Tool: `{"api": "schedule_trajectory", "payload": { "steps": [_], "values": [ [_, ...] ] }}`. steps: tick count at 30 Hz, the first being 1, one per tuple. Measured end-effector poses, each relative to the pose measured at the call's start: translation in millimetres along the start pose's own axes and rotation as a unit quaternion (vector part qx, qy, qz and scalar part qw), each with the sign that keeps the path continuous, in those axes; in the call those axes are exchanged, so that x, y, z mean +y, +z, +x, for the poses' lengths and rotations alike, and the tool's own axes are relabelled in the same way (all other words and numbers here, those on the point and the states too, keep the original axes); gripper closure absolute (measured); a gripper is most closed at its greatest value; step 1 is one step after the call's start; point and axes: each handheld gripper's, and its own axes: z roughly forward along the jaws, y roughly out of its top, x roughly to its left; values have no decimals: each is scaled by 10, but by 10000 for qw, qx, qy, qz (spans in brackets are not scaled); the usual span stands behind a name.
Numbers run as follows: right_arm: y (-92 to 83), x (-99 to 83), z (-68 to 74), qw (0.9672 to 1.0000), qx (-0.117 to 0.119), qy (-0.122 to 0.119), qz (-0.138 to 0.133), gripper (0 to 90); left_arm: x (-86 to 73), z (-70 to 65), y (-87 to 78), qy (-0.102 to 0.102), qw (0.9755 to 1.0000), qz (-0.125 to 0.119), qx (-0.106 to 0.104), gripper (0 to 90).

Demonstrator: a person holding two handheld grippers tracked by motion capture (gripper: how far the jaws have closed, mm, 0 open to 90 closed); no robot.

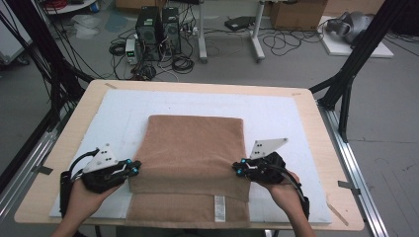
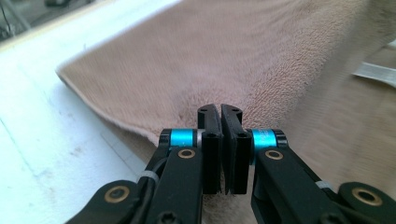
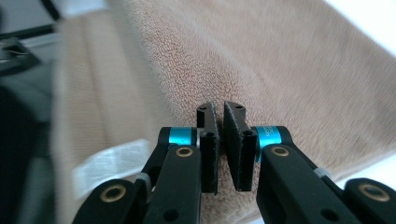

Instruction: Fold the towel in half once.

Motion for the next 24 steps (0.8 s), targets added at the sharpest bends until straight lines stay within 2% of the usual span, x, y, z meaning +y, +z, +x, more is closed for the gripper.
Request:
{"api": "schedule_trajectory", "payload": {
  "steps": [1, 2, 3, 4, 6, 10, 13, 15, 19, 22, 24],
  "values": [
    [-53, 19, 37, 9999, 92, -29, -31, 803, -3, -9, -37, 4, 10000, 30, -76, 850],
    [-81, 26, 56, 9999, 146, -56, 6, 735, -19, -11, -49, -17, 10000, 34, -41, 788],
    [-85, 24, 47, 9999, 140, -36, 46, 670, -47, 7, -47, -52, 10000, 60, 21, 707],
    [-84, 11, 22, 9999, 51, 49, 114, 664, -78, 48, -32, -149, 9998, 104, 20, 658],
    [-37, -36, -56, 9997, -8, 136, 204, 632, -150, 96, 26, -309, 9995, 102, 18, 636],
    [210, -153, -189, 9984, -13, 322, 467, 591, -266, 54, 196, -228, 9994, 186, -165, 606],
    [398, -248, -272, 9967, 150, 501, 617, 574, -358, 35, 350, -223, 9989, 318, -256, 588],
    [473, -283, -253, 9965, 287, 457, 641, 562, -409, 22, 431, -248, 9983, 420, -331, 568],
    [555, -328, -167, 9960, 470, 218, 733, 545, -494, -38, 558, -54, 9971, 634, -429, 562],
    [609, -349, -100, 9944, 548, 36, 900, 562, -538, -65, 638, 77, 9956, 831, -434, 626],
    [669, -368, -66, 9929, 456, -130, 1091, 627, -543, -58, 654, 71, 9959, 778, -449, 704]
  ]
}}
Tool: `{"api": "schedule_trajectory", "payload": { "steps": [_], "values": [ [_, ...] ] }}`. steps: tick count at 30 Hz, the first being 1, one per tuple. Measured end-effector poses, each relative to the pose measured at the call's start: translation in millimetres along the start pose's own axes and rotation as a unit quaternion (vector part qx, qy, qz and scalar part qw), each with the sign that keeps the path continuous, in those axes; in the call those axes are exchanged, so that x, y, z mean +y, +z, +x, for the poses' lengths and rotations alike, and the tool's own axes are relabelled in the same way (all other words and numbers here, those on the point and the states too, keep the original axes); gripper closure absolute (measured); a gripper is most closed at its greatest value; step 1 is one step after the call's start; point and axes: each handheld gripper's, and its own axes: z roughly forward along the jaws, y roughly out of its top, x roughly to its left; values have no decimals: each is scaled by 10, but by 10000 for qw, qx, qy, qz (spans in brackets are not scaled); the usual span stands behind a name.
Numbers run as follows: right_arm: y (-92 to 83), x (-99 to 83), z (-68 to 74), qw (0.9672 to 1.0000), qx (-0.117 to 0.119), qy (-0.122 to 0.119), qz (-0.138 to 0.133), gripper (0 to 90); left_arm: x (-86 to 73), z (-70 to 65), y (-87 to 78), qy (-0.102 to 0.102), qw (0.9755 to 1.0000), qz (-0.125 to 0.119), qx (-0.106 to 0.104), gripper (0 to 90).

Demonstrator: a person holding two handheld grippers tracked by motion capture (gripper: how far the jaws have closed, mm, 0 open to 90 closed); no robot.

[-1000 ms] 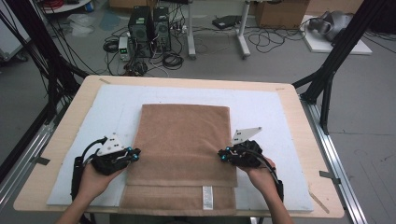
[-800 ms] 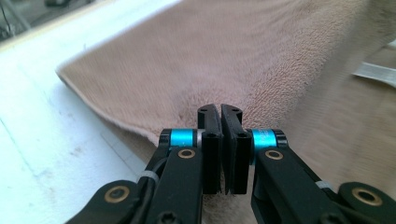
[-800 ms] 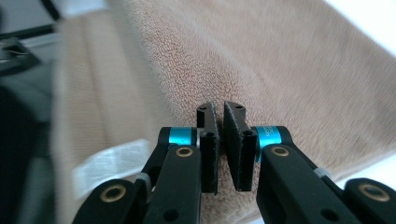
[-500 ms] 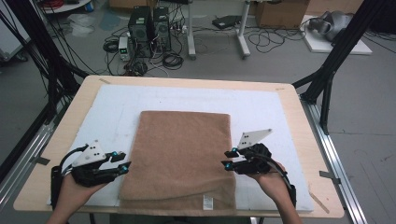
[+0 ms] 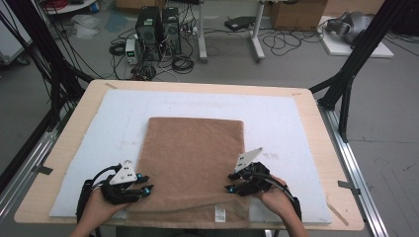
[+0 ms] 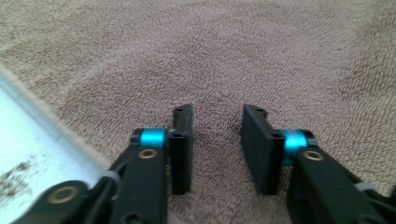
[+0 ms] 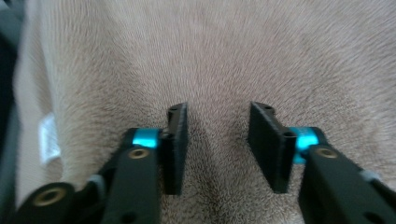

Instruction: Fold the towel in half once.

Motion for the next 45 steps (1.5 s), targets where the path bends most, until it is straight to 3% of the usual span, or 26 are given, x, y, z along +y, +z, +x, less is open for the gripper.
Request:
{"api": "schedule_trajectory", "payload": {
  "steps": [2, 4, 9, 12, 15, 18, 20, 23, 26, 31, 34, 36, 41, 45],
  "values": [
    [11, -8, 17, 9998, -144, -108, -57, 778, 7, 6, 12, -39, 10000, -49, 24, 800],
    [1, -1, -2, 9999, -45, -57, -95, 840, 29, 12, 5, -30, 10000, -57, 42, 851],
    [-122, 120, -53, 9992, -205, -117, -314, 847, 153, 81, -59, -192, 9989, -419, 90, 860],
    [-171, 205, -170, 9979, -497, -107, -393, 840, 231, 178, -23, -305, 9971, -607, 345, 857],
    [-143, 223, -340, 9958, -759, 122, -507, 831, 272, 303, 89, -457, 9939, -701, 714, 855],
    [-44, 194, -485, 9939, -868, 447, -517, 804, 283, 423, 252, -614, 9924, -616, 865, 832],
    [17, 180, -532, 9936, -893, 523, -460, 746, 294, 464, 313, -638, 9929, -467, 892, 755],
    [-14, 177, -517, 9927, -889, 583, -575, 691, 304, 456, 267, -645, 9930, -544, 830, 701],
    [-121, 179, -457, 9915, -888, 563, -762, 650, 319, 392, 159, -517, 9935, -573, 832, 640],
    [-299, 190, -256, 9912, -1010, 206, -829, 627, 318, 288, -37, -340, 9937, -715, 798, 626],
    [-392, 161, -183, 9908, -906, 169, -989, 627, 291, 257, -122, -331, 9938, -792, 712, 621],
    [-364, 130, -172, 9932, -714, 179, -904, 623, 264, 243, -122, -318, 9948, -714, 650, 622],
    [-136, -1, -174, 9956, -571, 363, -647, 622, 130, 213, 9, -427, 9973, -447, 400, 622],
    [4, -70, -151, 9965, -574, 303, -518, 675, 48, 167, 121, -324, 9989, -197, 285, 604]
  ]
}}
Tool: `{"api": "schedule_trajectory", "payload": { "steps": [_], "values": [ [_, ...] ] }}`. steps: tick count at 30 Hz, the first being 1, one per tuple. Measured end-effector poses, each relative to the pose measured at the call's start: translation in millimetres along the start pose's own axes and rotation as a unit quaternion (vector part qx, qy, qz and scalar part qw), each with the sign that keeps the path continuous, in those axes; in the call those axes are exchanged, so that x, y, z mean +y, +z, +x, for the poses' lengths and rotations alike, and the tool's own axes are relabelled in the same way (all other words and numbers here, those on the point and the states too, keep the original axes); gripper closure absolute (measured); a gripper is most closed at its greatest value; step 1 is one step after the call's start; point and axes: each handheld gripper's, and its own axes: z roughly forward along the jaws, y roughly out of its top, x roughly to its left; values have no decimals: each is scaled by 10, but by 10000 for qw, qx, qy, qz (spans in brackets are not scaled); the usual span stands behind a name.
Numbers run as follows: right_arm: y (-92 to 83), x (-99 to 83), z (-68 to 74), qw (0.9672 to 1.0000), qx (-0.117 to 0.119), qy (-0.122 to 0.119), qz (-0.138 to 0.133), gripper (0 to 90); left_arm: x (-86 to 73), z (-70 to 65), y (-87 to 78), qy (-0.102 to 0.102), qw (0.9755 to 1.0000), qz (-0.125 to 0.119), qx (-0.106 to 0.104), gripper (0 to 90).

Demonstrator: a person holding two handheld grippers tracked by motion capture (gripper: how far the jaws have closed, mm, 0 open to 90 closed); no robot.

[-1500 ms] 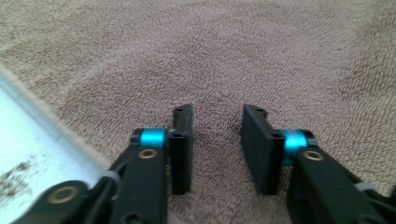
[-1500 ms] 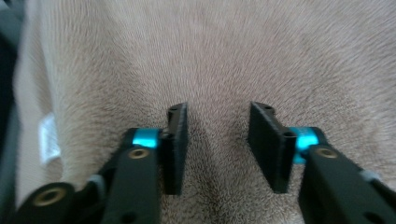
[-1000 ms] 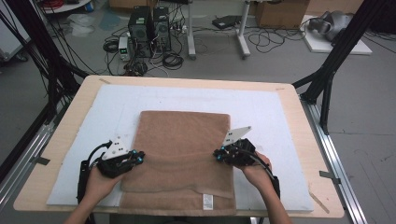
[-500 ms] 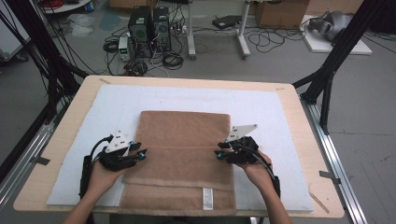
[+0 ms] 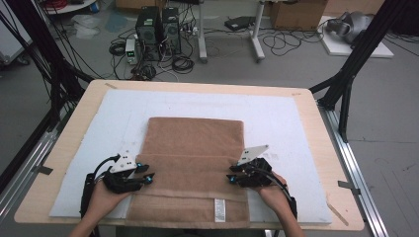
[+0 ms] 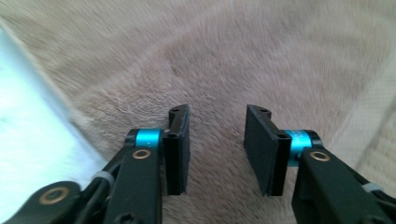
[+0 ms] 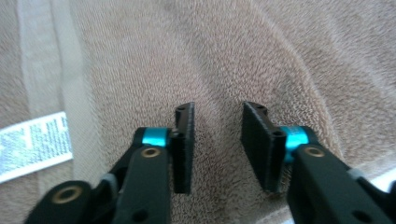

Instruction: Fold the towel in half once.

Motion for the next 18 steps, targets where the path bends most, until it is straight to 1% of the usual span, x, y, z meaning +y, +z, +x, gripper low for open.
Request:
{"api": "schedule_trajectory", "payload": {
  "steps": [1, 3, 5, 7, 9, 10, 12, 13, 14, 15, 16, 17, 18],
  "values": [
    [6, -5, 9, 10000, -33, -56, 12, 698, -14, -10, 2, 29, 10000, -50, 8, 622],
    [23, -5, 20, 10000, -40, -72, 42, 748, -17, -18, 5, 32, 10000, -64, -22, 698],
    [36, 1, 35, 9999, -44, -121, 54, 812, -16, -45, 15, 98, 9999, -75, -1, 803],
    [42, 6, 28, 9999, 4, -117, 58, 847, -4, -46, 13, 69, 10000, -36, 5, 841],
    [38, 9, 7, 9999, 74, -43, 62, 860, 7, -57, -2, 13, 10000, -22, 32, 859],
    [30, 16, 5, 9999, 83, -62, 84, 865, 20, -75, -27, 52, 10000, -18, 45, 861],
    [-40, 49, 18, 9999, 115, -51, 93, 866, 67, -117, -139, 54, 9999, -123, -21, 864],
    [-102, 73, 39, 9999, 130, -57, 13, 868, 112, -163, -246, 53, 9996, -257, -82, 864],
    [-204, 112, 71, 9995, 295, -58, -85, 868, 133, -185, -294, 77, 9994, -309, -109, 864],
    [-250, 130, 88, 9992, 379, -61, -116, 868, 204, -258, -454, 197, 9989, -398, -169, 864],
    [-391, 190, 169, 9985, 469, -194, -183, 866, 240, -297, -534, 240, 9985, -437, -213, 864],
    [-463, 220, 219, 9981, 540, -227, -194, 860, 285, -346, -636, 300, 9981, -468, -276, 864],
    [-549, 254, 279, 9971, 651, -323, -245, 849, 321, -386, -723, 336, 9975, -498, -380, 860]
  ]
}}
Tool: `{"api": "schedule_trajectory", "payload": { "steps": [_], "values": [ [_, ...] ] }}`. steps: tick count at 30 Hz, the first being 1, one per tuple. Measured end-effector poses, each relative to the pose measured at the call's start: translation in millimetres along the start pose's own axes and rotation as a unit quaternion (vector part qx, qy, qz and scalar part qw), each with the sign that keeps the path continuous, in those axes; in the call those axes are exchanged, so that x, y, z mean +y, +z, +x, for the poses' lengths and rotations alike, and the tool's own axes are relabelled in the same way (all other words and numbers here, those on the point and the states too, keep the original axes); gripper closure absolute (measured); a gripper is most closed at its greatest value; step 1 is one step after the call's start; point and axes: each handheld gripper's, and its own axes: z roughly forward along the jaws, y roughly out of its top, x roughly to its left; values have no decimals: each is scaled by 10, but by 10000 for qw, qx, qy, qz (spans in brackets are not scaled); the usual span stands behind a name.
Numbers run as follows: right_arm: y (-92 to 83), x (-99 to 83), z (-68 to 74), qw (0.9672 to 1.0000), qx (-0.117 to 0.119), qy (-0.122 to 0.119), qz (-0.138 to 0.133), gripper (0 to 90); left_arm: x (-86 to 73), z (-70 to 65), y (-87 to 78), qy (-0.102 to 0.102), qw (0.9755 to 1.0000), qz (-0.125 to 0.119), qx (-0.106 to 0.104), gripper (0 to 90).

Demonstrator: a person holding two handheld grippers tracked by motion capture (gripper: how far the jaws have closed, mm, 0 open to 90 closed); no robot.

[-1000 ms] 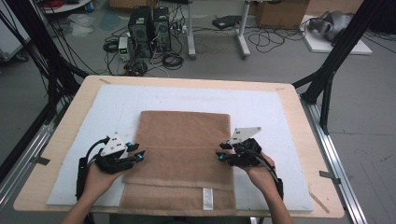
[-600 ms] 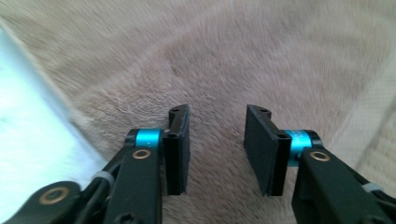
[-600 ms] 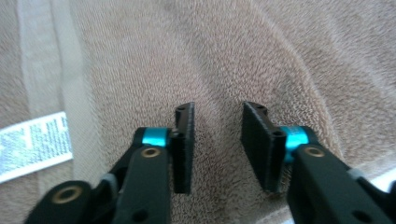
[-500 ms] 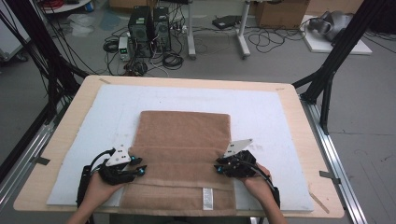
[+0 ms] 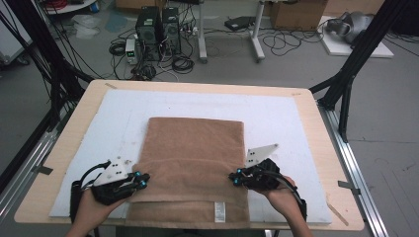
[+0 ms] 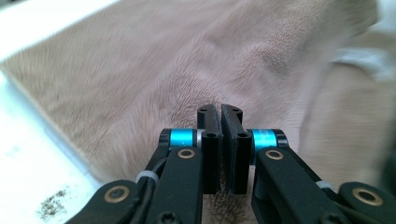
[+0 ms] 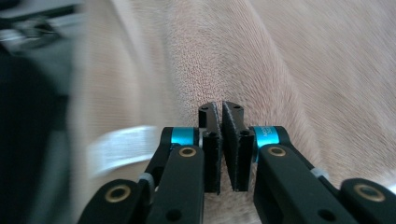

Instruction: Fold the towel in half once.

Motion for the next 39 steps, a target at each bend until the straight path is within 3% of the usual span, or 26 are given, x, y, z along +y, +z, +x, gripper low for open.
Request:
{"api": "schedule_trajectory", "payload": {
  "steps": [1, 3, 5, 8, 13, 18, 27, 33, 35, 39],
  "values": [
    [-74, 34, 71, 10000, 20, -75, -57, 820, 38, -37, -68, 6, 10000, -47, -53, 844],
    [-195, 70, 142, 9996, 52, -123, -252, 781, 76, -65, -156, -19, 9998, -163, -76, 709],
    [-251, 77, 143, 9993, -95, -129, -326, 732, 56, -31, -148, 8, 9999, -152, 24, 687],
    [-164, 29, 12, 9996, -228, -50, -176, 693, -55, 52, -8, -115, 9999, -37, 41, 633],
    [55, -106, -284, 9982, -459, 350, -153, 605, -209, 186, 238, -256, 9995, -53, 166, 576],
    [158, -118, -523, 9956, -666, 622, -227, 536, -206, 285, 393, -307, 9992, -10, 255, 522],
    [159, -106, -694, 9906, -972, 866, -425, 388, -107, 493, 557, -484, 9977, -38, 467, 426],
    [171, -61, -793, 9882, -1027, 1031, -468, 297, -45, 613, 647, -606, 9968, 5, 530, 386],
    [175, -32, -825, 9884, -1054, 987, -474, 276, -13, 654, 674, -630, 9964, 78, 555, 378],
    [168, 34, -898, 9871, -1090, 1082, -456, 242, 51, 725, 690, -686, 9961, -28, 552, 382]
  ]
}}
